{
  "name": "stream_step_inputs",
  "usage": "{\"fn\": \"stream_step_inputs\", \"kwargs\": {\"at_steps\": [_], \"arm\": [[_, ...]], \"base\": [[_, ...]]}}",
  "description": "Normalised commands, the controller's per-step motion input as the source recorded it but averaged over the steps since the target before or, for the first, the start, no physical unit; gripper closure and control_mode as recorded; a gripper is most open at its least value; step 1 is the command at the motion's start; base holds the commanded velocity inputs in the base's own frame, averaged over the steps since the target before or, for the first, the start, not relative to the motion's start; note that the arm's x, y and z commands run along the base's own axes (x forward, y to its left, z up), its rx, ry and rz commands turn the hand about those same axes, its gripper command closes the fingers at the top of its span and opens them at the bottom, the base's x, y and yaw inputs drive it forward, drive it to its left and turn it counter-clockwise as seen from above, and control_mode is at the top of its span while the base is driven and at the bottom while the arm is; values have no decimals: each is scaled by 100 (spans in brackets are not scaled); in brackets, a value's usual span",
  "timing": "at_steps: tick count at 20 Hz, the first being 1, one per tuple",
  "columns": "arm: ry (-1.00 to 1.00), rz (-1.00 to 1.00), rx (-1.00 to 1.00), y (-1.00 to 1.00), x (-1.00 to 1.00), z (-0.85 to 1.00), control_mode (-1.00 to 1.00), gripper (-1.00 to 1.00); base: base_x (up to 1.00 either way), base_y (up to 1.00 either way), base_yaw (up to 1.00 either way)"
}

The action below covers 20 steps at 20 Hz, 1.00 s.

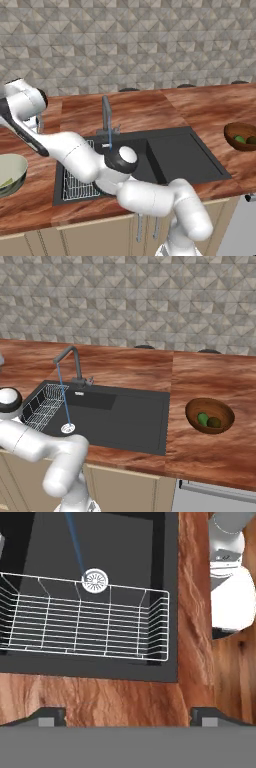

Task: Pick the avocados from the sink and place them in one bowl. Place the lemon wedge in the other bowl. Then turn off the sink faucet.

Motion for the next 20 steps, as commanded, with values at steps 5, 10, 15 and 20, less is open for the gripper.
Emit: {"fn": "stream_step_inputs", "kwargs": {"at_steps": [5,10,15,20], "arm": [[-11,-59,-20,-92,12,-31,-100,-100],[-24,-59,-39,-57,1,-6,-100,-100],[-25,-60,-47,-46,0,0,-100,-100],[-12,-47,-31,-44,-39,61,-100,-100]], "base": [[0,0,0],[0,0,0],[0,0,0],[0,0,0]]}}
